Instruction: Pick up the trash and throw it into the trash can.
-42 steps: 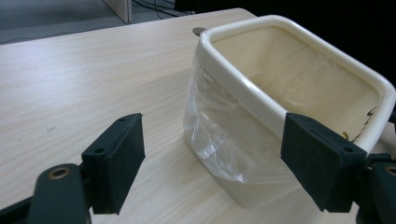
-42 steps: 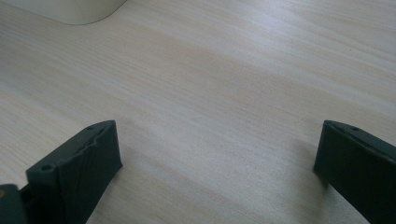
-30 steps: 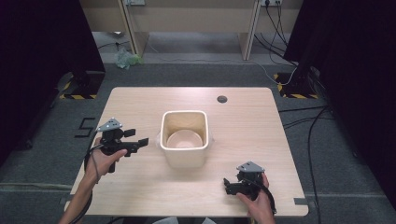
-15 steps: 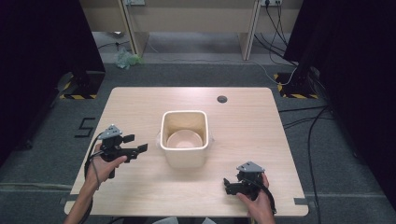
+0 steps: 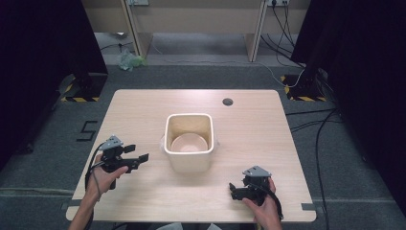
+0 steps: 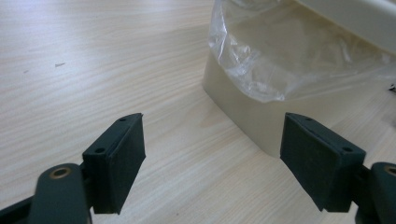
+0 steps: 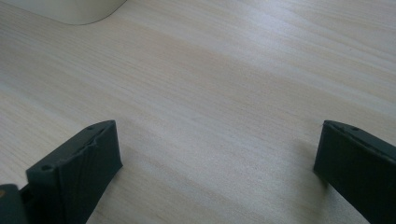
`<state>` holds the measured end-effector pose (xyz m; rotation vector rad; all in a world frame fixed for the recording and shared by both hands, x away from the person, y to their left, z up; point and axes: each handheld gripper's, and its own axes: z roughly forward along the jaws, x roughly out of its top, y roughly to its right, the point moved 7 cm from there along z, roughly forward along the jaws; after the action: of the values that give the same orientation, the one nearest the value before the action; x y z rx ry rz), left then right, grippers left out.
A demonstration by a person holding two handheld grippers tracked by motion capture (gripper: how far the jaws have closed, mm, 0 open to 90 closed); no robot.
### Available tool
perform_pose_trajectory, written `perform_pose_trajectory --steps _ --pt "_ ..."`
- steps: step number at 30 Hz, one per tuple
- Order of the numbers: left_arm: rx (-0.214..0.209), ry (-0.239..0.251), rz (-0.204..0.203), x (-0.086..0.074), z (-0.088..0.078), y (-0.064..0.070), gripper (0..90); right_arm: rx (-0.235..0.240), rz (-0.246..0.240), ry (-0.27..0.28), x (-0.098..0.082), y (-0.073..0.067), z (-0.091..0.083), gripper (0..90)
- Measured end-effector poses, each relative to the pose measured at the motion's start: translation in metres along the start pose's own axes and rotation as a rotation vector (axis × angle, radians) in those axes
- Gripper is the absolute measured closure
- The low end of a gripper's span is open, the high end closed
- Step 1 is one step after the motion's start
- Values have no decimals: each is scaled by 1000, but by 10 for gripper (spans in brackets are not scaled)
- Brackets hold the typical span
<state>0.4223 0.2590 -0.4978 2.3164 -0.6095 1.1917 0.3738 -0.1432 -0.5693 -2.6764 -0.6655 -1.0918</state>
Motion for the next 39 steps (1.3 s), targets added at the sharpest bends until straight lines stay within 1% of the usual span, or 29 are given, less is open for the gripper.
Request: perform_pose_trajectory --steps 5,13,19,21,25,26,29,34,39 --pt "8 -19 -4 -11 2 -4 220 0 -2 -1 0 0 0 7" --pt "17 -37 -7 -26 6 -6 214 0 -2 -1 0 0 0 7" --pt "30 -57 2 -38 6 -8 203 0 -2 0 0 0 0 7" --pt "29 -61 -4 -42 6 -10 203 0 -2 -1 0 0 0 7" --pt "51 -85 11 -49 7 -12 182 0 -2 -1 0 0 0 7" --pt "48 -88 11 -51 8 -11 175 0 -2 0 0 0 0 7" --pt "62 -100 28 -55 9 -12 161 0 -2 0 0 0 0 7" --pt "59 -113 46 -59 9 -9 150 0 -3 0 0 0 0 7" --pt "58 -133 65 -66 9 -6 151 0 -2 0 0 0 0 7"
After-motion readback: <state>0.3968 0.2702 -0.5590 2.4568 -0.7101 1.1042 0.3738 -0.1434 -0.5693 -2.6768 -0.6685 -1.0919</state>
